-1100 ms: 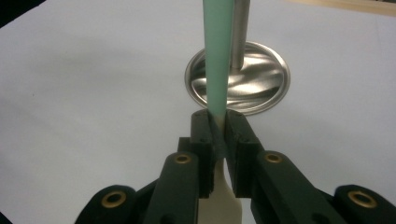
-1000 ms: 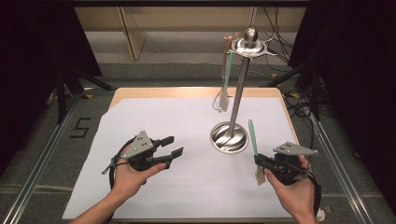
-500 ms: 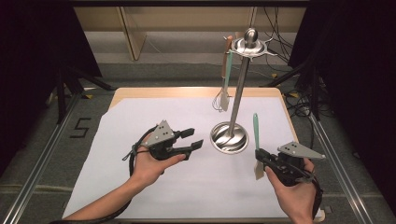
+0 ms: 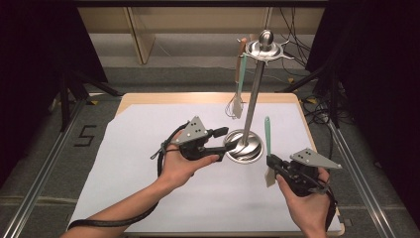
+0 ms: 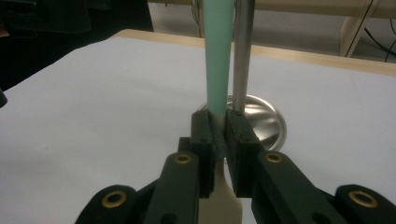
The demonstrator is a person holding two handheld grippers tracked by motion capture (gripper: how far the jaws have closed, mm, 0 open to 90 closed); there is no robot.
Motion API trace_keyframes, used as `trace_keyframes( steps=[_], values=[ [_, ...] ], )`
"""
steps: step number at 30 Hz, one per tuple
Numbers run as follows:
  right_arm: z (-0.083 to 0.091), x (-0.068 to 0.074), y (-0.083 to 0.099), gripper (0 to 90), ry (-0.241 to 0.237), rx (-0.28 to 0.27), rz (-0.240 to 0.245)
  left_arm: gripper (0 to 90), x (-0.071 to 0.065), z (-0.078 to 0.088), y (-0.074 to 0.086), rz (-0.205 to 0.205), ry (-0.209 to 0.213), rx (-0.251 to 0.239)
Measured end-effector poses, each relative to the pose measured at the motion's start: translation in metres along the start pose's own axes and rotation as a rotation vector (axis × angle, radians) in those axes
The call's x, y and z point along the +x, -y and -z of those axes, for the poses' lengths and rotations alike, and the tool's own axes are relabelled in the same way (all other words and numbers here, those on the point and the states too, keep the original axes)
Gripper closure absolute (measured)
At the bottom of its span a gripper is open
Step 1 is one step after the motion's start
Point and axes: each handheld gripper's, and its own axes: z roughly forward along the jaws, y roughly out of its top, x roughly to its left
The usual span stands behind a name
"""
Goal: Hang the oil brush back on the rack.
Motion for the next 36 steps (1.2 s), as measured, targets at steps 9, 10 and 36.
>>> trace_keyframes(
  steps=[9,10,36],
  values=[
    [-0.001,0.001,0.0,83.2,0.02,-0.037,0.015,48.6,-0.01,-0.015,-0.01,0.0,0.039,-0.007],
    [-0.001,0.002,-0.001,83.1,0.002,-0.016,0.02,49.7,-0.013,-0.018,-0.012,-0.002,0.05,-0.011],
    [-0.003,0.018,-0.007,83.1,0.013,-0.042,0.076,64.4,-0.025,-0.045,-0.02,0.025,0.102,-0.006]
  ],
)
